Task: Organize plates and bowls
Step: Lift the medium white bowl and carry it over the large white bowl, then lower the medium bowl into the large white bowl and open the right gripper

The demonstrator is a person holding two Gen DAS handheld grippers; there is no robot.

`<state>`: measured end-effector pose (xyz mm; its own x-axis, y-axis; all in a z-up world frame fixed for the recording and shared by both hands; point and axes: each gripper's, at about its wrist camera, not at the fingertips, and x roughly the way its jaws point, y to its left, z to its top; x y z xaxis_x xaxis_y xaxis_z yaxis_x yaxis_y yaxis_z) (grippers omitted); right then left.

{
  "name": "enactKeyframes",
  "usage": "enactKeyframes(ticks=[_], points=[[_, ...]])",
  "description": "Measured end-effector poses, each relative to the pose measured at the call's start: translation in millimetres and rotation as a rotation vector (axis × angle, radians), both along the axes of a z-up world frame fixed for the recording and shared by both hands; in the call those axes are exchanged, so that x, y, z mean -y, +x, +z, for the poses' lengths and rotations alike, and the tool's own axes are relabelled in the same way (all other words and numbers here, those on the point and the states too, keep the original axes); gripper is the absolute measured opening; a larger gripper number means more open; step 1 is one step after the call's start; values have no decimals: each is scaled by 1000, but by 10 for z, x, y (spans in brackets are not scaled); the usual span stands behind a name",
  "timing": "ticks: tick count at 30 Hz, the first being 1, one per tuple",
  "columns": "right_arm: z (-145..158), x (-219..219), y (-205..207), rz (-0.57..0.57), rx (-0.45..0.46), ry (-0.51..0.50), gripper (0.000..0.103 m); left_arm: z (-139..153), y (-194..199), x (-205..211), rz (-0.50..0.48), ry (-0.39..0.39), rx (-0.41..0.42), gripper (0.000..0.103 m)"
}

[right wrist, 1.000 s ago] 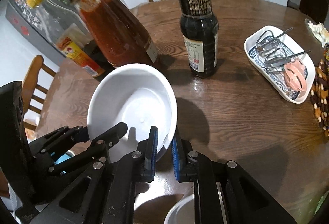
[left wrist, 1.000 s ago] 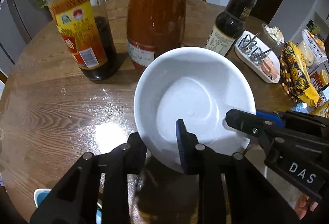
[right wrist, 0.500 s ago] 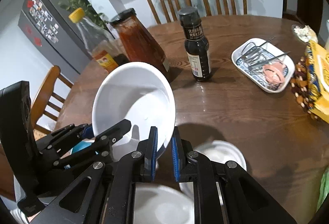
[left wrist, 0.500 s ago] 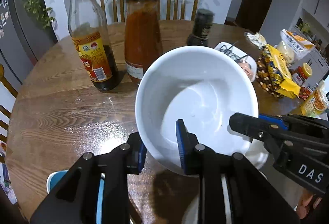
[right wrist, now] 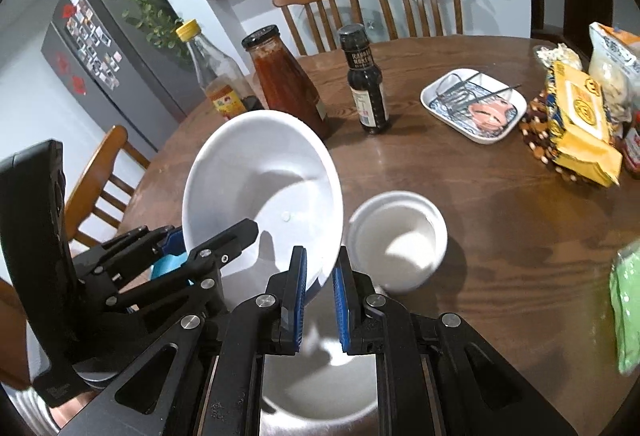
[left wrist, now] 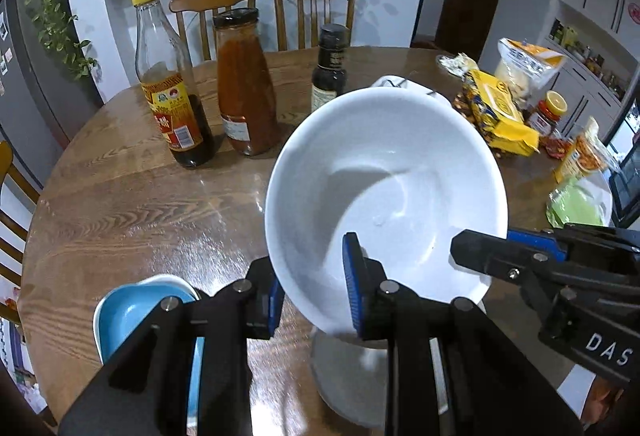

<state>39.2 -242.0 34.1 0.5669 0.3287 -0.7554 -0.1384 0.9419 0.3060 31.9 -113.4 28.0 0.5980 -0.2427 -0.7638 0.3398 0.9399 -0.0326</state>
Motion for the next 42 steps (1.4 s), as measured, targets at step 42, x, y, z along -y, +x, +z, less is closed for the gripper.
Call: enactKeyframes(ticks=[42], points=[[-647, 34, -613, 16, -192, 13, 15, -547, -503, 153, -42, 79, -177, 25]])
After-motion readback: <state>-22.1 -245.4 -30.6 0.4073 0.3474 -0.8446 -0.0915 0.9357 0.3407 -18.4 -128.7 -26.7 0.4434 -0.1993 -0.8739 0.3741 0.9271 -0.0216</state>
